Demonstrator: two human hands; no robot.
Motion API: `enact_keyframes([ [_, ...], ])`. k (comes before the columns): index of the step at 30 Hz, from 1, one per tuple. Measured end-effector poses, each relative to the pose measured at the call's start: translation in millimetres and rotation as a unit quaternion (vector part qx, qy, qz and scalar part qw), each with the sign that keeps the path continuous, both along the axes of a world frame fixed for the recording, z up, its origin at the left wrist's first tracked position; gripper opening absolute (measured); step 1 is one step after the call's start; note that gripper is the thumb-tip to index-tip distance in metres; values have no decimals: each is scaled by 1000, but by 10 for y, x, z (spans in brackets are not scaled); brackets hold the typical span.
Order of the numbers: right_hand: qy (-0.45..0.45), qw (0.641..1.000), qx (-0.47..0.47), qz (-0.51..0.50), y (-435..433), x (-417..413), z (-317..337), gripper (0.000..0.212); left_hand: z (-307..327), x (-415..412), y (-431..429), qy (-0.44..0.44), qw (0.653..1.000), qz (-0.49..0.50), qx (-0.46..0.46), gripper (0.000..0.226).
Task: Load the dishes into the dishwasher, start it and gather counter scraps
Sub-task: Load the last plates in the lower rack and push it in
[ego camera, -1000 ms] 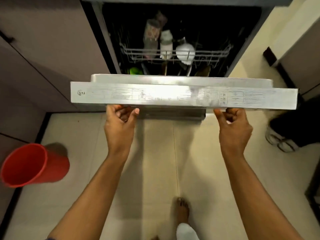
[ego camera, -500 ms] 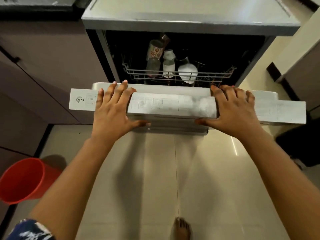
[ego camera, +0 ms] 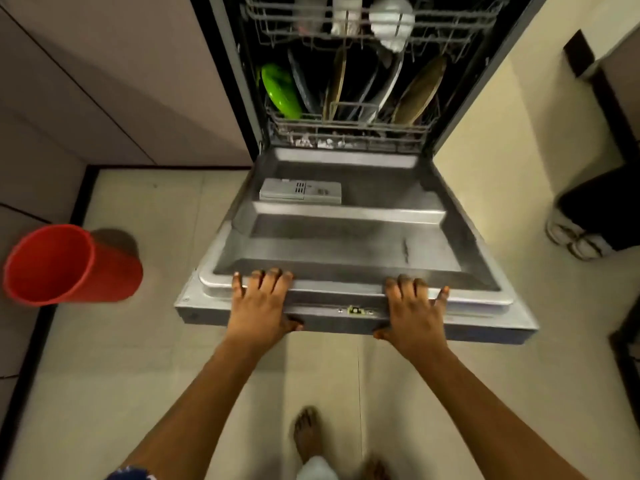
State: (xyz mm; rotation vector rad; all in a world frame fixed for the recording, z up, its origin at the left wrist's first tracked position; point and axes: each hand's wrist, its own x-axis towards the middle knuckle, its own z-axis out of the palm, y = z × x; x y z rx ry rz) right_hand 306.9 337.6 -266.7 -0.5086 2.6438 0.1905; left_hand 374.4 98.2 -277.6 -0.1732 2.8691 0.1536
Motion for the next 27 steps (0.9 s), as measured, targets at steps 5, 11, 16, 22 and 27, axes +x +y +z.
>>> enact_keyframes([
  [5, -67, 998, -3, -16, 162, 540, -1123, 94, -1040, 532, 276, -82, 996, 24, -12, 93],
  [11, -126, 992, -2, -19, 245, 779, -2301, 107, -2182, 789, 402, -199, 979, 33, -23, 105],
  [16, -230, 973, 13, -30, 239, 689, -2819, 111, -2722, 761, 291, -262, 964, 19, 30, 109],
  [22, -353, 934, 46, -28, 112, 367, -2680, 101, -2603, 523, 141, -351, 935, -13, 53, 91],
  [27, -84, 986, -128, -62, -301, -1381, -1962, 66, -1891, -1157, 17, -94, 992, -9, 80, 57],
])
